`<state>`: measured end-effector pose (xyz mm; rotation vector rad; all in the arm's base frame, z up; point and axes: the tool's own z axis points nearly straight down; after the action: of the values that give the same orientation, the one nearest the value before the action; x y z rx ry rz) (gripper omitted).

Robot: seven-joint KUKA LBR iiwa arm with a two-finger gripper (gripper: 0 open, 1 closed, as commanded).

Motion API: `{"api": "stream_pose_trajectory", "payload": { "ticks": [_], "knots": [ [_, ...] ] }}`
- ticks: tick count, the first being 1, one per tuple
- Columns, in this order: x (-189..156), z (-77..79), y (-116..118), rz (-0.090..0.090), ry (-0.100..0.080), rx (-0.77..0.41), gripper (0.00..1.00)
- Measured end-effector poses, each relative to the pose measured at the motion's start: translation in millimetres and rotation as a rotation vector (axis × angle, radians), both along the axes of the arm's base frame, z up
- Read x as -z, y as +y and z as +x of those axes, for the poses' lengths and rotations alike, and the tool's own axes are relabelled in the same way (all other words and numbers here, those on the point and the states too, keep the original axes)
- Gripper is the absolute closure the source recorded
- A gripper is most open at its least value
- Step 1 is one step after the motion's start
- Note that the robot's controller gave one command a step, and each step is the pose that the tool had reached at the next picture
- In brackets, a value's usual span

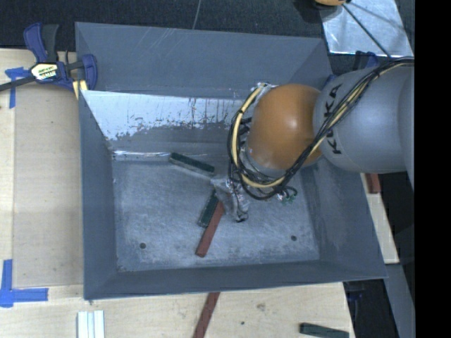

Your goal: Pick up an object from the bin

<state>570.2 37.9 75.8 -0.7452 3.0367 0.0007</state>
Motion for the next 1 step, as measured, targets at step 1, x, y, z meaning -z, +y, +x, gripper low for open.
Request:
{"api": "stream_pose_trajectory", "payload": {
  "ticks": [1],
  "knots": [
    [0.0, 0.0, 0.0, 0.0, 0.0, 0.001, 1.0]
  ]
}}
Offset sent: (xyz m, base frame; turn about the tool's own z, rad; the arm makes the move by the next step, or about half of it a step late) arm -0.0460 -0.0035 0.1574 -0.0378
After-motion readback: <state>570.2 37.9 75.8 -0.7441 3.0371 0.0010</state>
